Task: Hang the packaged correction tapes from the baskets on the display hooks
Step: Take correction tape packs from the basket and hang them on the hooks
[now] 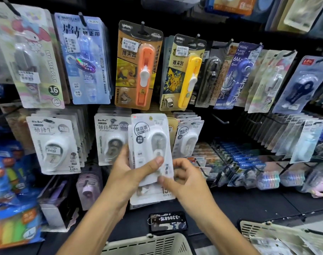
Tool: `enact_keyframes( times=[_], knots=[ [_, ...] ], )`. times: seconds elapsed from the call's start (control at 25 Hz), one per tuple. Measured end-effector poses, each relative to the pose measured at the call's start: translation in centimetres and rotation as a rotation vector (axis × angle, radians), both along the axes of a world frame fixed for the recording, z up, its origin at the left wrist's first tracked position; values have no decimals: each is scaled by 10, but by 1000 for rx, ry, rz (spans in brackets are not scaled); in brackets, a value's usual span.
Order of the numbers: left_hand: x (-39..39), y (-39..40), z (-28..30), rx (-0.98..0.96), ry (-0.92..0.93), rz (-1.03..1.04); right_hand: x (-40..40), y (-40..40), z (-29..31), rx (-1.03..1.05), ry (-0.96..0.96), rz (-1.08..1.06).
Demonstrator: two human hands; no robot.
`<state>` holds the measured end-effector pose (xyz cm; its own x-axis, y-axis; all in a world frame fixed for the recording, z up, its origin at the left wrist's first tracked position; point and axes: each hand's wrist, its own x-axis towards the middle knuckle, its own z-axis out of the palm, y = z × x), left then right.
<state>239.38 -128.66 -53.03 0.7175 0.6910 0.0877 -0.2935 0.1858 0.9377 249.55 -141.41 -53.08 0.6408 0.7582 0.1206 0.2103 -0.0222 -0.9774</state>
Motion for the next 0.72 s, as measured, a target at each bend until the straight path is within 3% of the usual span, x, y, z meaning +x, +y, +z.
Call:
enact_keyframes(
  times=[0.16, 0.32, 0.44, 0.6, 0.72],
  knots=[
    [-4, 7, 2, -9, -30, 0, 8, -5, 9, 71, 276, 97],
    [-5, 8, 3, 62, 18, 29, 1, -4, 6, 168, 201, 20],
    [-6, 8, 2, 142, 54, 3, 6, -4, 7, 127, 138, -82],
    [-8, 5, 1, 143, 56, -41, 14, -5, 12, 152, 292, -40],
    [-8, 5, 5, 148, 40, 31, 36, -10, 19, 217, 313, -259]
  ],
)
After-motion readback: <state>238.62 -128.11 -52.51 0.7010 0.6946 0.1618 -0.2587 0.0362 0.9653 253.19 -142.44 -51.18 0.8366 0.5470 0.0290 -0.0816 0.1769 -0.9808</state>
